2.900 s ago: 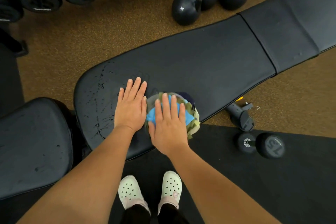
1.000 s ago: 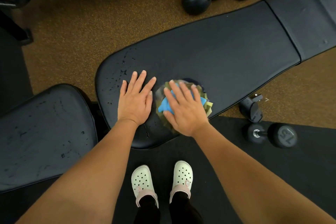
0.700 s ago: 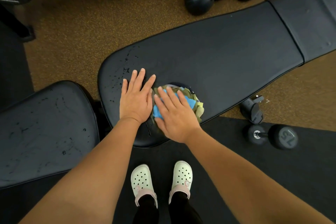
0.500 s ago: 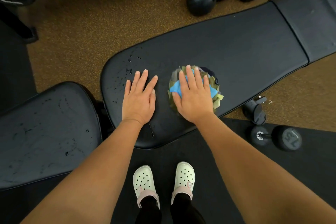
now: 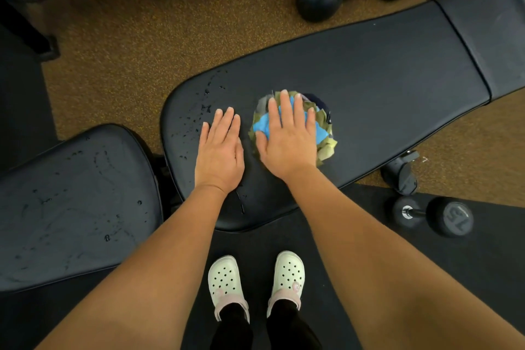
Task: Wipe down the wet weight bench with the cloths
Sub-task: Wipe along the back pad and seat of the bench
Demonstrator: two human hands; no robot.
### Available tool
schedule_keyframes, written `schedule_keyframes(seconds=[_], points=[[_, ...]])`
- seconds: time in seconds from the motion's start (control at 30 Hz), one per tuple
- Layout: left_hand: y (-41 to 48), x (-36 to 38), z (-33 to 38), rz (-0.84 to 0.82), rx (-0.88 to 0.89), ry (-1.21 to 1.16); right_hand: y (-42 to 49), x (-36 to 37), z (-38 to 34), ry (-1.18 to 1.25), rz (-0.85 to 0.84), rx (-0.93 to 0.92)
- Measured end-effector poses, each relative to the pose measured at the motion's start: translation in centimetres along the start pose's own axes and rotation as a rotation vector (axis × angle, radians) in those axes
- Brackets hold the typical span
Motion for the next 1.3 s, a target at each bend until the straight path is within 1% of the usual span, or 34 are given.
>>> schedule_keyframes(seconds=[0.03,0.07,0.13,0.2,0.23,0.27,0.3,0.33,0.4,0.47,0.5,0.53,0.57,0.63,0.7,0.73,0.77,0.8,0.87,0.9,0.93,0.97,1.0,1.1,1.17,1.2,1.23,1.27,1.3], points=[[0.0,0.0,-0.2,0.005,-0.010,-0.010,0.0,0.4,-1.1,-0.007,-0.011,-0.009],[0.1,-0.1,-0.3,0.009,-0.020,-0.025,-0.3,0.9,-2.4,-0.019,-0.037,-0.067],[0.1,-0.2,-0.6,0.012,-0.036,-0.069,-2.3,1.8,-4.0,-0.052,-0.102,-0.262],[0.2,-0.4,-0.6,0.015,-0.026,-0.099,-4.3,2.0,-3.8,-0.061,-0.149,-0.441],[0.2,-0.4,-0.7,0.008,-0.011,-0.096,-4.5,1.9,-3.2,-0.059,-0.165,-0.494],[0.2,-0.4,-0.7,-0.001,0.008,-0.082,-4.3,1.7,-2.3,-0.060,-0.168,-0.509],[0.1,-0.4,-0.7,-0.010,0.029,-0.062,-3.6,1.4,-1.4,-0.055,-0.152,-0.483],[0.0,-0.4,-0.9,-0.018,0.049,-0.038,-2.5,0.9,-0.4,-0.037,-0.116,-0.416],[-0.2,-0.3,-1.2,-0.037,0.081,0.017,-0.7,-0.1,0.7,0.010,-0.022,-0.215],[-0.2,-0.2,-1.6,-0.047,0.089,0.078,-0.4,0.0,0.4,0.022,0.025,-0.050],[-0.3,-0.1,-1.7,-0.050,0.087,0.097,-1.0,0.3,-0.5,0.011,0.025,-0.024],[-0.3,-0.1,-1.8,-0.053,0.083,0.103,-2.0,0.7,-1.7,-0.002,0.011,-0.045],[-0.3,0.0,-1.8,-0.057,0.082,0.102,-3.5,1.4,-2.9,-0.016,-0.026,-0.110],[-0.3,0.2,-1.9,-0.068,0.086,0.106,-7.2,3.1,-4.8,-0.046,-0.133,-0.317],[-0.4,0.2,-2.0,-0.073,0.093,0.116,-9.6,3.8,-4.5,-0.051,-0.231,-0.509],[-0.4,0.1,-2.0,-0.072,0.095,0.117,-9.7,3.5,-3.7,-0.061,-0.231,-0.564],[-0.4,0.0,-2.0,-0.070,0.093,0.116,-9.0,3.2,-2.6,-0.076,-0.217,-0.552],[-0.4,0.0,-1.9,-0.070,0.088,0.111,-7.7,2.6,-1.3,-0.079,-0.180,-0.473],[-0.3,0.1,-1.9,-0.068,0.081,0.105,-4.9,1.0,1.0,-0.028,-0.076,-0.187],[-0.3,0.1,-1.9,-0.066,0.078,0.109,-4.3,0.6,1.2,-0.007,-0.035,-0.062],[-0.3,0.1,-1.9,-0.062,0.075,0.115,-4.3,0.7,0.6,0.003,-0.010,0.008],[-0.3,0.1,-2.0,-0.061,0.072,0.118,-4.6,1.2,-0.7,0.005,-0.023,0.008],[-0.3,0.1,-2.0,-0.065,0.071,0.118,-5.4,2.0,-2.5,-0.009,-0.061,-0.060],[-0.4,0.1,-1.9,-0.071,0.069,0.121,-8.3,3.8,-5.7,-0.083,-0.203,-0.407],[-0.4,0.0,-1.8,-0.068,0.067,0.116,-8.5,3.7,-5.3,-0.086,-0.248,-0.574],[-0.5,0.0,-1.8,-0.066,0.066,0.114,-8.1,3.5,-4.9,-0.096,-0.251,-0.622],[-0.5,-0.1,-1.8,-0.063,0.062,0.114,-7.4,3.3,-4.2,-0.105,-0.241,-0.616],[-0.6,-0.1,-1.8,-0.062,0.056,0.114,-6.5,2.9,-3.6,-0.095,-0.215,-0.549],[-0.6,-0.1,-1.9,-0.063,0.046,0.117,-5.6,2.5,-3.1,-0.071,-0.177,-0.438]])
Point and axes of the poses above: each hand's wrist, its own y-axis towards the middle knuckle, its own x-axis out of the palm, z = x × y, the point moved 10 cm from there along y, towards the middle knuckle, and after that the axes turned 12 degrees about y, right-handed, at the moved point
